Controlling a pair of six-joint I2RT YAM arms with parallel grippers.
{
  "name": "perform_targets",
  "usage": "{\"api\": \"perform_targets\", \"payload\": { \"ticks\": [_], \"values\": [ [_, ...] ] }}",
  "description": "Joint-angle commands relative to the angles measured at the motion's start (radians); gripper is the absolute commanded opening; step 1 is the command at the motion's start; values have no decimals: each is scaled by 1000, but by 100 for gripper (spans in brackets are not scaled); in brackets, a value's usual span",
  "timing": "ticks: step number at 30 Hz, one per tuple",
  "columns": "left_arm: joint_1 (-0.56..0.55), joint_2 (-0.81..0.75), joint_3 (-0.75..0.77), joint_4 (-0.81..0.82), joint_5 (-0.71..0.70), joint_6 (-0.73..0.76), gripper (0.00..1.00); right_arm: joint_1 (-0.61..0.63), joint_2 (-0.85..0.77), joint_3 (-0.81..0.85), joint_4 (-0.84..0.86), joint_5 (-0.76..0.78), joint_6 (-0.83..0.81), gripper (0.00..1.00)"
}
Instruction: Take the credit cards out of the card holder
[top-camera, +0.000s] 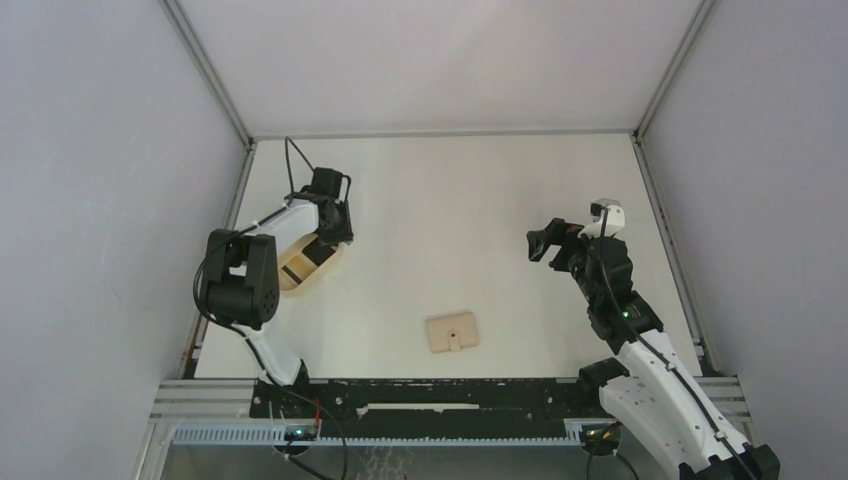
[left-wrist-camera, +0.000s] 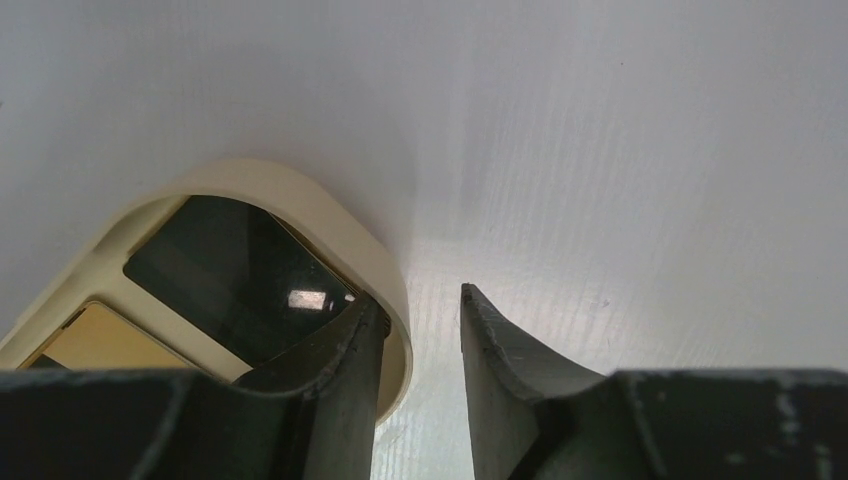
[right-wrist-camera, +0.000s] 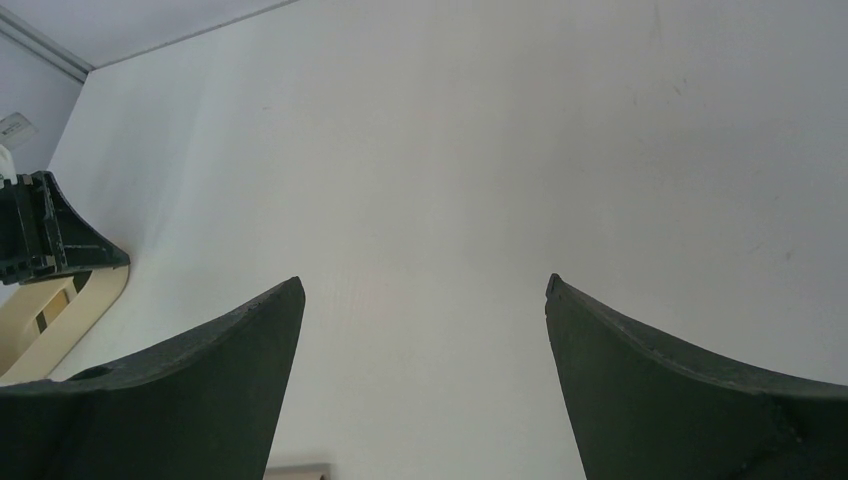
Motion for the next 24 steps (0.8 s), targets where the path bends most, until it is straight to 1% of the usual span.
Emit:
{"api": "perform_targets", "payload": {
  "ticks": [1,12,17,24],
  "values": [
    [7,2,-18,43,23,-27,38,7,1,2,54,14,-15,100],
    [-14,-40,-7,50,75,-64,35,9,12,-2,65,12,-13,100],
    [-57,-37,26,43,67,-84,34,10,12,-4,68,10,-12,100],
    [-130,14,102,42,70,-116,34,10,8,-4,64,12,-14,100]
  ]
}}
